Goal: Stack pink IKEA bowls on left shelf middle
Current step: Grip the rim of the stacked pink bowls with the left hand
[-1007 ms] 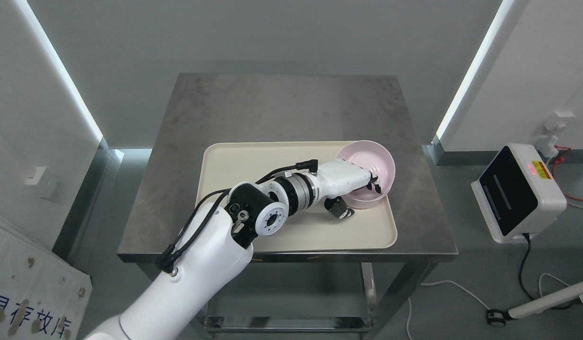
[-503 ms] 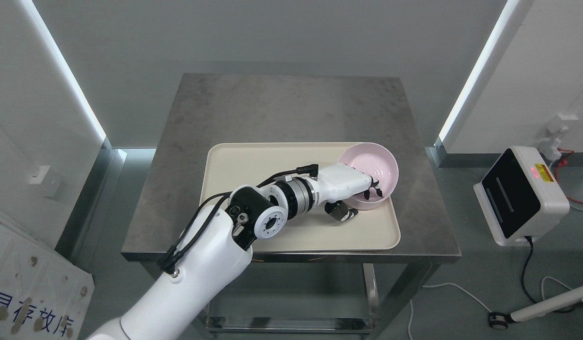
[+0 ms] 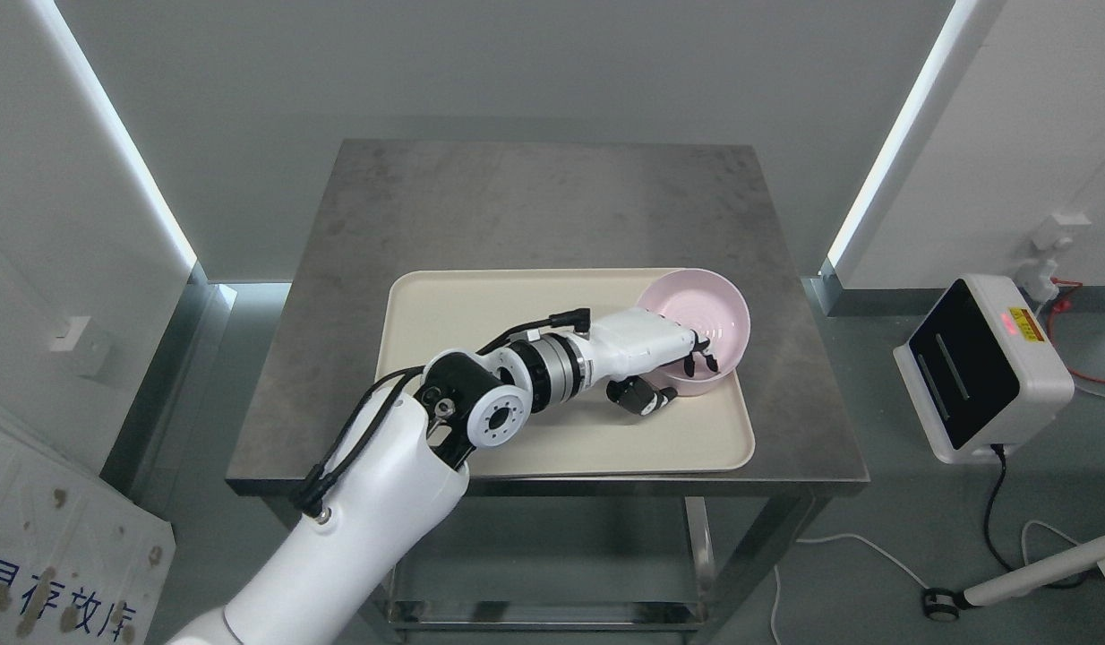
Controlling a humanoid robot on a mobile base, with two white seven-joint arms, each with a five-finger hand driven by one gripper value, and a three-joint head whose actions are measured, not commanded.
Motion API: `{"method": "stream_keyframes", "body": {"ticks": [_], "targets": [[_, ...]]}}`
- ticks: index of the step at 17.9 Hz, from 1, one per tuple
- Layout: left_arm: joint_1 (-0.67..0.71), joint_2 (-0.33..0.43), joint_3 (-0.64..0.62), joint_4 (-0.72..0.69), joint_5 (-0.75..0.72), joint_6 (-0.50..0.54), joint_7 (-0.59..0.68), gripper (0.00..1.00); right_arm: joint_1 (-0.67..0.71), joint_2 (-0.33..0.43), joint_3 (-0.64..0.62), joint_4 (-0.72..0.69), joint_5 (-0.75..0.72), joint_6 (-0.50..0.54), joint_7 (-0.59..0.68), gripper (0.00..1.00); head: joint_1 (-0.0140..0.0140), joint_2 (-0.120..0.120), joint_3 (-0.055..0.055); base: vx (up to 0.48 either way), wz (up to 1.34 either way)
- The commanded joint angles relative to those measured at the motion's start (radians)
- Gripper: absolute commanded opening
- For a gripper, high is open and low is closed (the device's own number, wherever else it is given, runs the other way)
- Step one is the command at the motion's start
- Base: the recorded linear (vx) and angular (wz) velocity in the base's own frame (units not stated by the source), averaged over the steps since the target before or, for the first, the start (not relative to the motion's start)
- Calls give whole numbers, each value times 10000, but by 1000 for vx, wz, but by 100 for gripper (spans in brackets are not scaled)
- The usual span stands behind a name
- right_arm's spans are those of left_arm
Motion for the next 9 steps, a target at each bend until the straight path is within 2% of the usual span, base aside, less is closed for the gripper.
{"method": "stream_keyframes", "body": {"ticks": [1,3,9], "targets": [[7,181,1044,132,471,-250,2,5,291,-175,-107,-337,-236,-7,7,100,0,0,0,-4,-32],[7,181,1519,132,640,-663,-13,1,291,-175,-107,-337,-236,8,7,100,0,0,0,-4,-28],[23,181,2517,101,947,-1002,-28,0,291,-175,-107,-337,-236,-7,7,100,0,0,0,1,5]]}}
